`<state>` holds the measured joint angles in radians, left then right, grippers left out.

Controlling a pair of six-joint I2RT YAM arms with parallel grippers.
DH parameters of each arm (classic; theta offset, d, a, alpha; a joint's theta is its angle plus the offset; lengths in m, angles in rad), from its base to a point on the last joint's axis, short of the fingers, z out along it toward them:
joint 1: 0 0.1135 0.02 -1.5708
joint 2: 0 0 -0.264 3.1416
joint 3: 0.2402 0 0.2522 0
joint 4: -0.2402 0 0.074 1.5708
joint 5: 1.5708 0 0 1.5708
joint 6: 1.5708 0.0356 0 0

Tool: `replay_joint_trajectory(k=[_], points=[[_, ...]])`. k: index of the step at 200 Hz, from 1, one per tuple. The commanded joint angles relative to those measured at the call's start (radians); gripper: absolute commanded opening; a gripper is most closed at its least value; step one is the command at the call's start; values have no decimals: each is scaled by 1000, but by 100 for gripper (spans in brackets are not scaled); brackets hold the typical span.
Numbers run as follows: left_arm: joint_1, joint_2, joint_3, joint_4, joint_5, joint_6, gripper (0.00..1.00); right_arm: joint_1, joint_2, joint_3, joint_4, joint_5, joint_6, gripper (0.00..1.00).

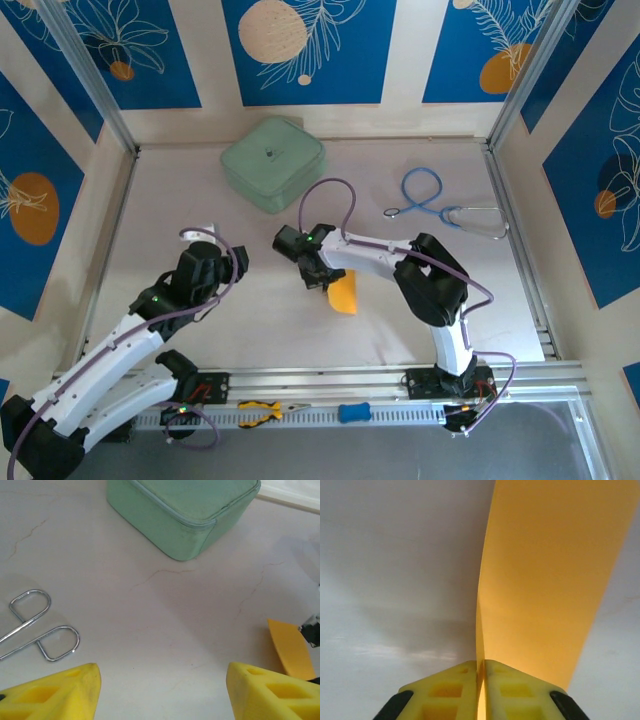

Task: Fold a paper plane with a square sheet of paper (pick it up from the middle)
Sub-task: Turn over the paper at the center of the table.

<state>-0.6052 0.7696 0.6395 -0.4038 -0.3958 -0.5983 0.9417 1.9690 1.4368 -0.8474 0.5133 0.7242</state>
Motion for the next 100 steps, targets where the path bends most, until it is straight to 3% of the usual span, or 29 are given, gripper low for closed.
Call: replay_joint_trajectory(k=[1,23,47,64,85,100], points=[[12,8,-8,-11,35,-14,67,-45,-90,-76,199,-282,-25,24],[13,37,-6,19,133,3,67,-105,-229,-243,396,-454,2,42],[13,102,-15,88,267,14,65,-191,-378,-430,548,-568,58,44],[13,179,-7,151,391,15,60,-262,-465,-566,659,-653,85,38],[14,297,15,228,547,1,52,-351,-530,-707,753,-729,122,21],[12,382,31,279,635,-16,48,-399,-566,-786,812,-760,141,17]])
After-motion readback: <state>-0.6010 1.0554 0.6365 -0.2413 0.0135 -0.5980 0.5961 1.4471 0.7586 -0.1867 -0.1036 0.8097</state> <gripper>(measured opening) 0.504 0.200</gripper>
